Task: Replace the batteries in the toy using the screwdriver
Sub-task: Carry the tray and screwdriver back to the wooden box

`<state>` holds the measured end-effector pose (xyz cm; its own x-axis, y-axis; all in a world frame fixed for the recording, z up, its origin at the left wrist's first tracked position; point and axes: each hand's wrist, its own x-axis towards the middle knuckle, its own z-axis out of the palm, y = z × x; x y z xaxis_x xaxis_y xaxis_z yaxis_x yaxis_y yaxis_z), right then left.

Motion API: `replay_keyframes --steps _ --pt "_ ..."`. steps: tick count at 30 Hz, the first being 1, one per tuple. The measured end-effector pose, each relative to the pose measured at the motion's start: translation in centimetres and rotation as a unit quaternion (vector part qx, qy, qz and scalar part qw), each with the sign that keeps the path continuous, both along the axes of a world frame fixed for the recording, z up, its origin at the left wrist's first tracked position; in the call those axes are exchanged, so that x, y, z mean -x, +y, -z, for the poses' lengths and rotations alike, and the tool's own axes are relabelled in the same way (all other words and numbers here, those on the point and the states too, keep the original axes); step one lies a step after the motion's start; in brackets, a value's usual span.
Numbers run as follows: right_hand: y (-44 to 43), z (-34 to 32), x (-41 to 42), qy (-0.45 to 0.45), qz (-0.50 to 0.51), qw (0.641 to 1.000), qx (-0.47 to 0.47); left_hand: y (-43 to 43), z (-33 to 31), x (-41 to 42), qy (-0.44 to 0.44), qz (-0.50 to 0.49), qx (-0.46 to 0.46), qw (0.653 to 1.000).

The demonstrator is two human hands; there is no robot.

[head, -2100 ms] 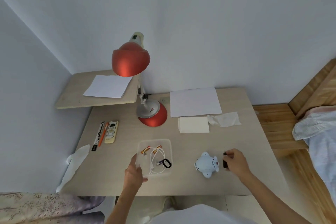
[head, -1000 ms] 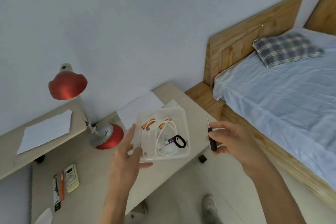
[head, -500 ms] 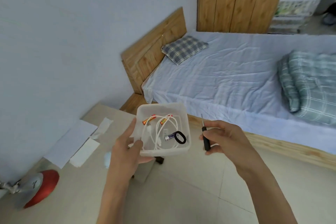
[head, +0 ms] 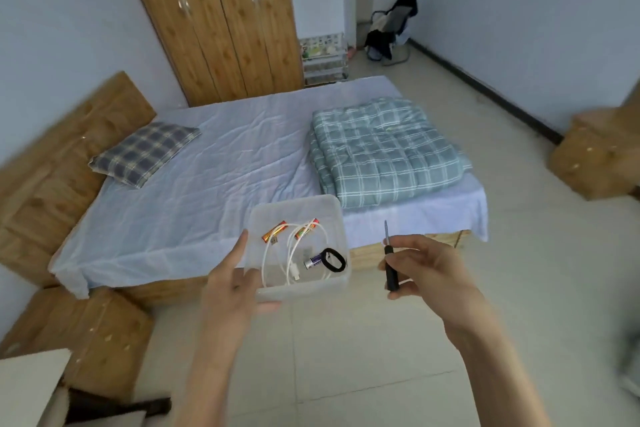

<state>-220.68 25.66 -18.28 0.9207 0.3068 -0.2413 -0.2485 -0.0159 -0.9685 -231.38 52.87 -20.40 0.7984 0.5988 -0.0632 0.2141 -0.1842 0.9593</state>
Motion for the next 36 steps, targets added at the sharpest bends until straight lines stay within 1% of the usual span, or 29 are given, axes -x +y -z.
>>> replay_keyframes --steps 4,8,13,18,22,26,30,33,36 --pt "-8.9 0.5 -2.6 0.013 0.096 0.995 0.001 -7.8 -0.8 -7.5 0.023 0.078 -0.025 0.996" --pt "-15.7 1.1 -4.8 0.02 0.169 0.985 0.001 -14.9 -0.8 -14.7 0.026 0.14 -0.023 0.989" --pt "-22.6 1.9 -8.6 0.019 0.231 0.973 0.008 -22.4 0.3 -23.5 0.019 0.206 -0.036 0.978" --pt "-29.1 2.4 -15.0 0.012 0.287 0.958 0.019 -29.9 1.1 -33.2 0.002 0.268 -0.055 0.962" --pt "-34.6 1.0 -22.2 -0.009 0.316 0.948 0.036 -35.9 0.6 -41.2 -0.013 0.292 -0.086 0.952" --pt "-39.5 -0.1 -28.5 -0.025 0.336 0.941 0.025 -41.6 -0.1 -48.6 -0.004 0.329 -0.083 0.941" --pt "-43.4 1.0 -33.0 0.002 0.357 0.934 0.012 -45.8 0.2 -55.0 0.017 0.343 -0.108 0.933" --pt "-47.2 1.7 -36.6 0.011 0.357 0.934 0.002 -49.4 0.7 -58.7 0.028 0.356 -0.096 0.929" --pt "-51.6 2.3 -41.4 0.008 0.36 0.933 0.011 -53.3 1.7 -63.0 0.024 0.358 -0.093 0.929"
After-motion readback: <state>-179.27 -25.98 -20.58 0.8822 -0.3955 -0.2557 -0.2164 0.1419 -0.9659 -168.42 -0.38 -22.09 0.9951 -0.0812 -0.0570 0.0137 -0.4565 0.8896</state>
